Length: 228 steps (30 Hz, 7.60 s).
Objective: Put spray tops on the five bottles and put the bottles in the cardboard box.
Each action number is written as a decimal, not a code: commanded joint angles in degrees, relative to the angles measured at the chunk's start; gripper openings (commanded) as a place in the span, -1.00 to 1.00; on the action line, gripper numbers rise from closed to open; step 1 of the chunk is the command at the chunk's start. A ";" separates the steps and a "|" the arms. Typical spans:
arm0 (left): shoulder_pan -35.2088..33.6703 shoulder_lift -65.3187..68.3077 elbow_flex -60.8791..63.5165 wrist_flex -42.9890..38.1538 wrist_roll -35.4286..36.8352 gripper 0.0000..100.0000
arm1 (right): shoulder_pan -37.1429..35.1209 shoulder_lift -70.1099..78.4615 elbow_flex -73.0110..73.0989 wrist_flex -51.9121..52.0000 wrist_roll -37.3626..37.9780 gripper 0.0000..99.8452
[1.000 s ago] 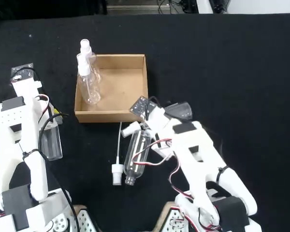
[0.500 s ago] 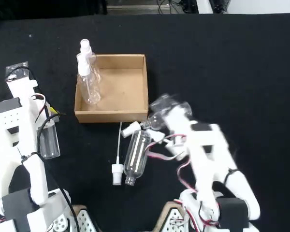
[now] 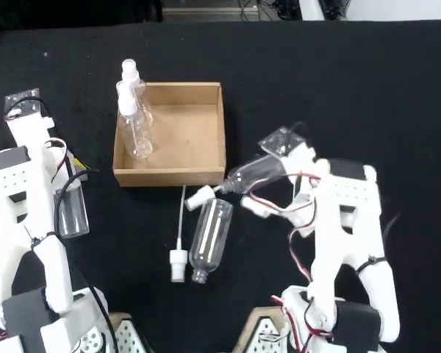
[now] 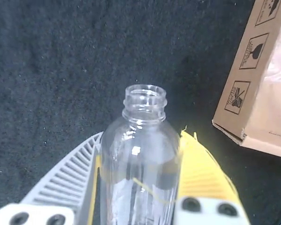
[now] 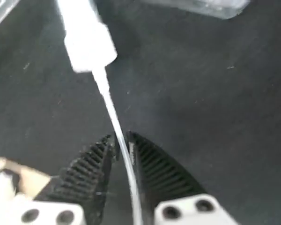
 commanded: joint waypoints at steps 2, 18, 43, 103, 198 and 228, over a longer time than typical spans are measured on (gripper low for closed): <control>-0.40 -2.73 -3.47 -0.44 0.18 -0.94 | -5.27 -4.18 -4.62 6.59 1.41 -0.73; -0.40 -2.73 -3.65 -0.35 0.18 -0.94 | -20.40 -3.65 4.44 -14.68 -12.04 -0.72; -0.31 -2.73 -3.30 -0.70 0.18 -0.94 | -19.52 14.55 -0.31 -17.14 -12.13 -0.94; 13.32 -80.97 58.86 -67.52 -0.09 -0.94 | -26.11 -22.46 -53.76 -9.41 -50.64 -0.98; 34.24 -85.19 64.84 -67.52 0.00 -0.94 | -51.87 -27.65 -6.81 -90.81 -50.73 -0.98; 34.24 -85.19 64.84 -67.52 0.00 -0.94 | -51.78 -27.56 -0.75 -81.41 -50.64 -0.98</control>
